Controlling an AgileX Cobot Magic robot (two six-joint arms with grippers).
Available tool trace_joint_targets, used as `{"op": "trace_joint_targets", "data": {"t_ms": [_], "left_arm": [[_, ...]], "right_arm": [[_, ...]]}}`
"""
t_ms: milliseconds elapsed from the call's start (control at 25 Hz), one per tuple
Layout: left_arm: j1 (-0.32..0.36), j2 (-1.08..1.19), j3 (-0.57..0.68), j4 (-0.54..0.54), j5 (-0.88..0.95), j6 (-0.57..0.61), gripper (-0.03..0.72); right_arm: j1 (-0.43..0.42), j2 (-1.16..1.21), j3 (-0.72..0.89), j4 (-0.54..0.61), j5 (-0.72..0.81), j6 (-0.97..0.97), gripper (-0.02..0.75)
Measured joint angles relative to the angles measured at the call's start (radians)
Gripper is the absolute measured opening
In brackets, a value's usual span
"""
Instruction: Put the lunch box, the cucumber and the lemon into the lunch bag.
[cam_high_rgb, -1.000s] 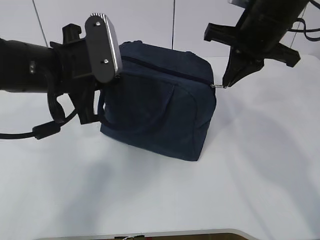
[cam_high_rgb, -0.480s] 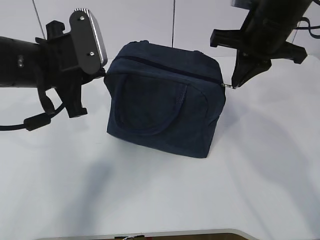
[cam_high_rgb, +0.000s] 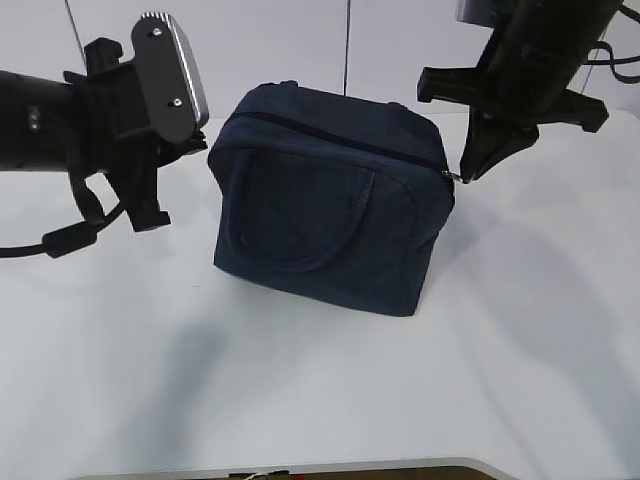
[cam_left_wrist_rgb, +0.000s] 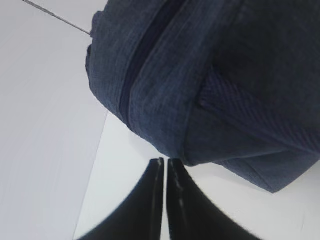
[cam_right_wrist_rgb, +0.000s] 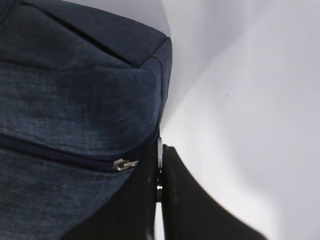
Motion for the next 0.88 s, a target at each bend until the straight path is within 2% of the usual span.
{"op": "trace_joint_targets", "data": {"t_ms": [80,240,360,560,880], "left_arm": [[-0.005,-0.017,0.000,0.000,0.000,0.000,0.041],[-0.037,-0.065,-0.002,0.000,0.000,0.000,0.234],[-0.085,-0.071,-0.024,0.000,0.042,0.000,0.314],[-0.159,-0.054,-0.126,0.004,0.169,0.002,0.336],[-0.162,0.051,-0.312,-0.111,0.344,0.046,0.339]], "right_arm": [[0.000,0.000,0.000,0.003,0.000,-0.009,0.004],[0.000,0.002,0.000,0.024,0.000,-0.046,0.004],[0.000,0.002,0.000,0.047,0.000,-0.082,0.004],[0.000,0.002,0.000,0.062,0.000,-0.115,0.004],[-0.001,0.002,0.000,0.113,0.002,-0.153,0.004]]}}
